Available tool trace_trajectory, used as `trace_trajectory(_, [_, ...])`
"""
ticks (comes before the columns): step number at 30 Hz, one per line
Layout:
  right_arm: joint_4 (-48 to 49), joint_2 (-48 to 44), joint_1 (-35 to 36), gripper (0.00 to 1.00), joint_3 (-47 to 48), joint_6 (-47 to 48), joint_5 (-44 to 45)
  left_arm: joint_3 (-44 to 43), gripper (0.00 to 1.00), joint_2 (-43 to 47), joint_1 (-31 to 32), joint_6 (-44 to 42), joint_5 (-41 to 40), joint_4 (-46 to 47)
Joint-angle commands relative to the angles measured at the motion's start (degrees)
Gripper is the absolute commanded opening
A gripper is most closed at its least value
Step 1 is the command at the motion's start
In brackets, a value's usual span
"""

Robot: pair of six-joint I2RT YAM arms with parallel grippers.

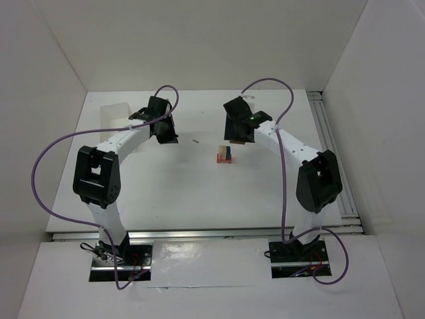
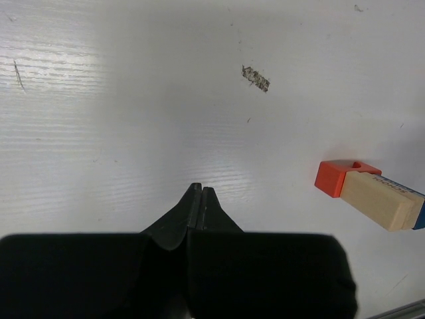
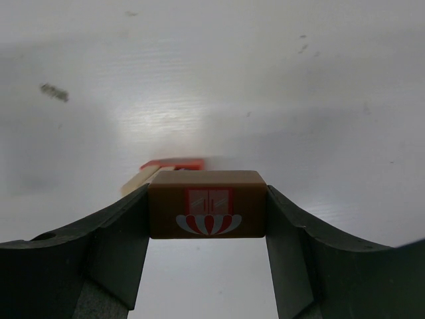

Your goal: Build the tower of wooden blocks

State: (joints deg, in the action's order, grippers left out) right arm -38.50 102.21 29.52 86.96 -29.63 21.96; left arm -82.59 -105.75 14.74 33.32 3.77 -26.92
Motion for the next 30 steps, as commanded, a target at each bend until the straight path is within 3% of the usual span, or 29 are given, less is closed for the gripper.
trace_trajectory(1, [-0.3,-2.7,3.3,0.51,3.7,0.1,0.8,0.8,0.0,2.2,-0.3,0.4,0.7,1.0])
trace_trajectory(6, [-1.4,-0.2,7.2,0.51,4.2,-0.4,1.3,0.8,0.0,2.2,-0.3,0.4,0.7,1.0])
trace_trajectory(30, [-1.9,4.6,8.3,0.52,6.5,0.6,0.3,0.8,0.0,2.2,-0.3,0.4,0.7,1.0])
